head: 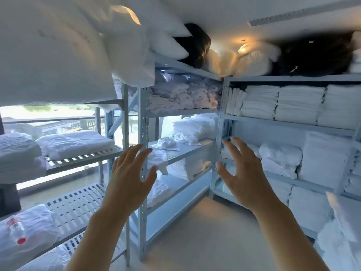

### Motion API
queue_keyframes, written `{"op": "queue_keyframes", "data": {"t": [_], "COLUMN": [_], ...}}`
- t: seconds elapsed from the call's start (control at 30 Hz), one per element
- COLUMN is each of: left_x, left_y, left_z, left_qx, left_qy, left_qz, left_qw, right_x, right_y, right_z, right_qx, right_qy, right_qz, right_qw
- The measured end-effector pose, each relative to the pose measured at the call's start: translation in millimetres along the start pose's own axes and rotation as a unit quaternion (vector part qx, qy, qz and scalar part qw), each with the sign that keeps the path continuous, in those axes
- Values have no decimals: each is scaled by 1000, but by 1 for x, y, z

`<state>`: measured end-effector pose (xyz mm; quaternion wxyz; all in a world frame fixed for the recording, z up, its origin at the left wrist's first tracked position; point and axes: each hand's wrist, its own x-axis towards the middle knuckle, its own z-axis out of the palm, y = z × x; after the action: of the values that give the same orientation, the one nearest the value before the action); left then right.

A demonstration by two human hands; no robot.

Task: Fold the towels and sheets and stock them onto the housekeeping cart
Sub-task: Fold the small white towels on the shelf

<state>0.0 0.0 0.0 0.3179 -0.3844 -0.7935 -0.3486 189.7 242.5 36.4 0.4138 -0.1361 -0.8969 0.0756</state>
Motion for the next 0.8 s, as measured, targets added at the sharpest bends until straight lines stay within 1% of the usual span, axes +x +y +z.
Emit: {"op": "queue_keyframes", "data": {"t": [0.2, 0.33, 0.43, 0.67, 0.8], "left_x": [31, 60, 82, 165, 215], "left_y": [-8, -27, -54, -123, -168], "left_z": [56, 96, 134, 216, 255], "left_qx": [17, 18, 12, 4, 2], "left_qy": [-25, -25, -25, -53, -59], "left_qz": [-11, -24, -28, -33, -24], "left_qw": [999, 999, 999, 998, 998], "right_x": [37, 66, 94, 175, 231], "right_y": [50, 79, 100, 140, 159], "right_z": [45, 85, 124, 215, 260], "right_qx": [14, 19, 19, -28, -48], "right_qy": [-34, -50, -53, -74, -65], "right_qz": [10, 13, 14, 33, 44], "right_qw": [999, 998, 998, 996, 996]}}
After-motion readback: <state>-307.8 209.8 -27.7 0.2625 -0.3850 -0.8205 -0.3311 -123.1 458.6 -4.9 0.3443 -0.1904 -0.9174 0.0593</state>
